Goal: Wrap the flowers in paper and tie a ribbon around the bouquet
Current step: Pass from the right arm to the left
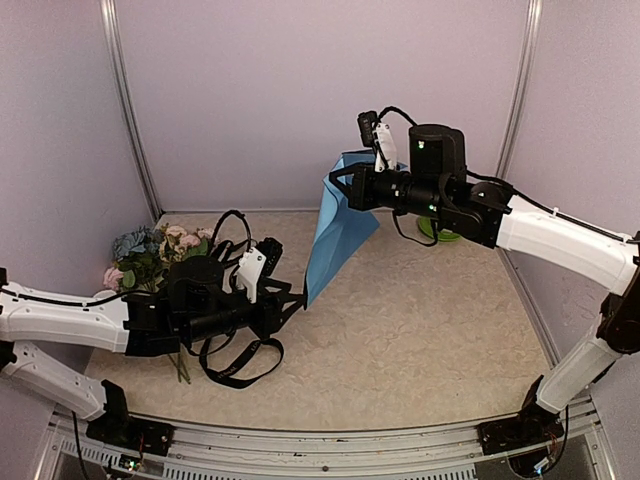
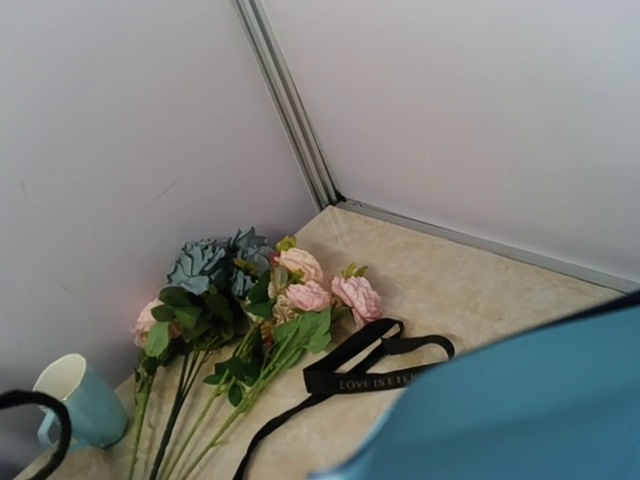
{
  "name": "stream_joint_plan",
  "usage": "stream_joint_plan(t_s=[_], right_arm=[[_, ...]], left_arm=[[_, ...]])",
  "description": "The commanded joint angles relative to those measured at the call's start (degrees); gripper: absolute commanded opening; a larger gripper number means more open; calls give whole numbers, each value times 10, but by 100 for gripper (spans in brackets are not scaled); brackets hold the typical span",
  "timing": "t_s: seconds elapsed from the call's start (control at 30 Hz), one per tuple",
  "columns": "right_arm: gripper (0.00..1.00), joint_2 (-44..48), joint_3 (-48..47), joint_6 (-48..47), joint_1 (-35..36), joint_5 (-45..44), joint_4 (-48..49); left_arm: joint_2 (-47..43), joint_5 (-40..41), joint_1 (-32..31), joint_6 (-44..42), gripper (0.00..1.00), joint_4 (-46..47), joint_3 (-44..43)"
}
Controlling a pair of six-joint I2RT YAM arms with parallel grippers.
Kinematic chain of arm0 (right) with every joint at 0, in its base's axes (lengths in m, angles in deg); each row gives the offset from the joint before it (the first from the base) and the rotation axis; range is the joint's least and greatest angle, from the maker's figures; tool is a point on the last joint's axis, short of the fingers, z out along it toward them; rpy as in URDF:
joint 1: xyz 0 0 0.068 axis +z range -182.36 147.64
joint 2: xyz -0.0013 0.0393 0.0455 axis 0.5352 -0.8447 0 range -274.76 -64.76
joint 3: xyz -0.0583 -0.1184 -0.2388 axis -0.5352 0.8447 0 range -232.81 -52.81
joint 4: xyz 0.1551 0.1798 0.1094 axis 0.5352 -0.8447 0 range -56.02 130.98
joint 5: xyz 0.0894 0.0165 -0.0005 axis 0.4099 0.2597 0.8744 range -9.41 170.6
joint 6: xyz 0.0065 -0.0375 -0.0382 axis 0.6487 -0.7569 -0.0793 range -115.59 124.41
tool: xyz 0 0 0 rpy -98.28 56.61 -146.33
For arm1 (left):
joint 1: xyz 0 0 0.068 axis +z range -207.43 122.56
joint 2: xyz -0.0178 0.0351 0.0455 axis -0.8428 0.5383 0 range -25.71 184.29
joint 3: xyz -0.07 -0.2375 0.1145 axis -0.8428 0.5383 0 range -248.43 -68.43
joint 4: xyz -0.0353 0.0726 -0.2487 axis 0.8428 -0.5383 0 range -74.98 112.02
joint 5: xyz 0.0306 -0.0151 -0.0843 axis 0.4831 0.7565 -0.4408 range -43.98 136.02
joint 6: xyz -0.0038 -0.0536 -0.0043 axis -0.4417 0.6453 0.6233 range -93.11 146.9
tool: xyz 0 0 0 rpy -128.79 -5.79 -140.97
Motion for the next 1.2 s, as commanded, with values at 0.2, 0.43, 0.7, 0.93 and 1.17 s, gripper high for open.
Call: stream_joint_plan(t_s=[0.2,0.43,0.7,0.93,1.17], right_arm=[[0,21,3,-4,-6,-6,1],[0,25,6,-4,-5,-7,2],[0,20,9,1,-5,4,10],[0,17,11,5,-5,7,12],[0,12,9,6,-5,3,16]], left_arm=[[2,10,14,10,40,18,-9],[31,21,14,20,40,16,-23],[50,105,0,38,43,68,-38],[107,133,-25,0,49,75,-76],[127,117,-38,-31,53,86,-98]])
